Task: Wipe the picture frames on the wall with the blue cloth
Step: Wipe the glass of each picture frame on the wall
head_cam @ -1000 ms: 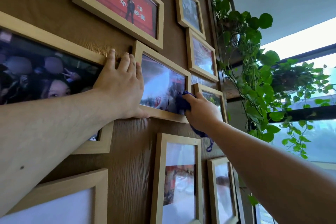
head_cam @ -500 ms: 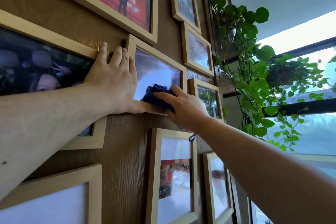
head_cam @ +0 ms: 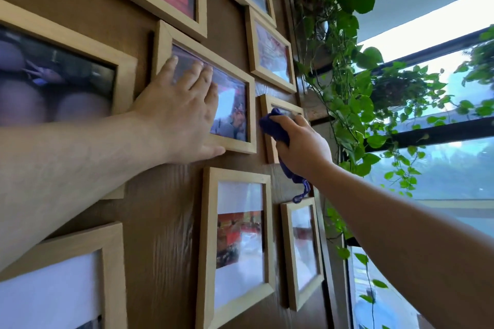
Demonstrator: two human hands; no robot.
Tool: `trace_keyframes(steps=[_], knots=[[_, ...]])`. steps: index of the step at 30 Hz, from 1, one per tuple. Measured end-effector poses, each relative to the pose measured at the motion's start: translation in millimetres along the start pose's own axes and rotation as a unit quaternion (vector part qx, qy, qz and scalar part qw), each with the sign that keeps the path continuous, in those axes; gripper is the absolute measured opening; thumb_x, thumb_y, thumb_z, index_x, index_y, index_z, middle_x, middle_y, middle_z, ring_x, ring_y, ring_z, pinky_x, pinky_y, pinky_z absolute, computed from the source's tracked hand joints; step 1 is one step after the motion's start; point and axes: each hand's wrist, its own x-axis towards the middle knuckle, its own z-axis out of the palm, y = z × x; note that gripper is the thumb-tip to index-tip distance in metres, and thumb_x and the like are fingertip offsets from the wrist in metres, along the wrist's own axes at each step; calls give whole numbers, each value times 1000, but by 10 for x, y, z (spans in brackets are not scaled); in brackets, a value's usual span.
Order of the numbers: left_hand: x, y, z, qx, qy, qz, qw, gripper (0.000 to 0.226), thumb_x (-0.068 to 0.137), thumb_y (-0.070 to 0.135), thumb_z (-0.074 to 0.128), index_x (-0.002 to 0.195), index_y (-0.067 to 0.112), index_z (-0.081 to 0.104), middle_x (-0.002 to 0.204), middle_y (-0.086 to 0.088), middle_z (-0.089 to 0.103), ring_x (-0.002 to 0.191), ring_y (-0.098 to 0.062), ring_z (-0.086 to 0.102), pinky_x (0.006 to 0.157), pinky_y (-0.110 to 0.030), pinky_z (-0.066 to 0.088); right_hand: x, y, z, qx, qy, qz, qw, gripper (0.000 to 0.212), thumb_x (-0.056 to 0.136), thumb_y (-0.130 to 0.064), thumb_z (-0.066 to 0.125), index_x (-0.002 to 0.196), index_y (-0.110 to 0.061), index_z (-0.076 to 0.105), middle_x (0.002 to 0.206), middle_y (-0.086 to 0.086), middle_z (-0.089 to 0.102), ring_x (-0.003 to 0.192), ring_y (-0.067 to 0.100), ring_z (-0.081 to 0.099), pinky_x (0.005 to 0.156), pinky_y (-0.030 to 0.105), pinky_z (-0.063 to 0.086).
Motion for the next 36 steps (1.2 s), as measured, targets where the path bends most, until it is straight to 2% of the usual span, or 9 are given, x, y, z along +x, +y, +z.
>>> trace_keyframes(steps=[2, 7, 10, 16, 22, 28, 31, 33, 36], knots=[[52, 134, 6, -12, -5, 11, 1000, 104, 79, 80, 18, 150, 6, 5, 160, -20, 5, 148, -34, 3, 118, -55, 12, -39, 132, -11, -6, -4, 12, 1000, 48, 88, -27, 51, 134, -38, 41, 118, 1, 52, 87, 29, 59, 63, 37, 51], [309, 515, 65, -2, -13, 33, 999, 102, 80, 79, 15, 151, 5, 5, 160, -21, 6, 148, -34, 4, 117, -56, 13, 1, 586, 41, -4, 5, 19, 1000, 50, 87, -26, 53, 134, -38, 41, 116, 0, 52, 86, 27, 58, 62, 33, 46], [560, 740, 106, -7, -21, 41, 999, 100, 81, 78, 14, 151, 5, 5, 160, -21, 6, 148, -34, 3, 118, -56, 10, 90, 863, 157, 7, 2, 10, 1000, 50, 87, -28, 54, 134, -38, 41, 117, 0, 53, 86, 27, 59, 64, 33, 48], [1043, 1145, 170, -12, -23, 28, 999, 103, 81, 79, 17, 150, 4, 3, 160, -21, 6, 147, -34, 4, 118, -57, 9, 356, 1266, 404, 33, 6, 11, 999, 52, 86, -28, 53, 135, -39, 39, 121, 1, 51, 91, 28, 59, 66, 37, 52], [1445, 1489, 264, 13, -61, -18, 998, 111, 76, 83, 28, 150, 3, 6, 159, -21, 8, 146, -36, 6, 116, -60, 9, 663, 1319, 624, 76, 8, -14, 997, 51, 89, -27, 51, 137, -38, 37, 127, 1, 49, 96, 29, 57, 72, 44, 54], [1653, 1612, 422, 39, -97, -55, 993, 127, 64, 92, 32, 150, 2, 3, 160, -21, 3, 146, -37, 1, 115, -62, 0, 922, 1238, 825, 68, 17, -78, 994, 54, 91, -20, 49, 140, -34, 31, 124, 8, 46, 79, 23, 48, 57, 34, 45], [1654, 1645, 485, 53, -107, -54, 991, 128, 64, 92, 32, 150, 1, 6, 159, -21, 6, 146, -37, 2, 114, -63, 0, 948, 1240, 925, 60, 8, -104, 993, 55, 92, -22, 48, 142, -34, 29, 126, 8, 44, 86, 25, 52, 54, 31, 41], [1654, 1653, 509, 47, -113, -61, 991, 126, 64, 92, 33, 150, 4, 7, 159, -21, 8, 146, -36, 2, 115, -63, -1, 950, 1256, 960, 54, 9, -112, 992, 54, 92, -23, 47, 142, -34, 29, 127, 8, 44, 92, 29, 55, 57, 34, 45], [1674, 1666, 516, 38, -116, -67, 990, 125, 64, 92, 35, 151, 6, 8, 159, -21, 8, 146, -36, 2, 115, -64, -1, 968, 1353, 1013, 27, 16, -110, 993, 53, 92, -26, 46, 141, -35, 29, 128, 7, 44, 90, 30, 56, 59, 36, 47]])
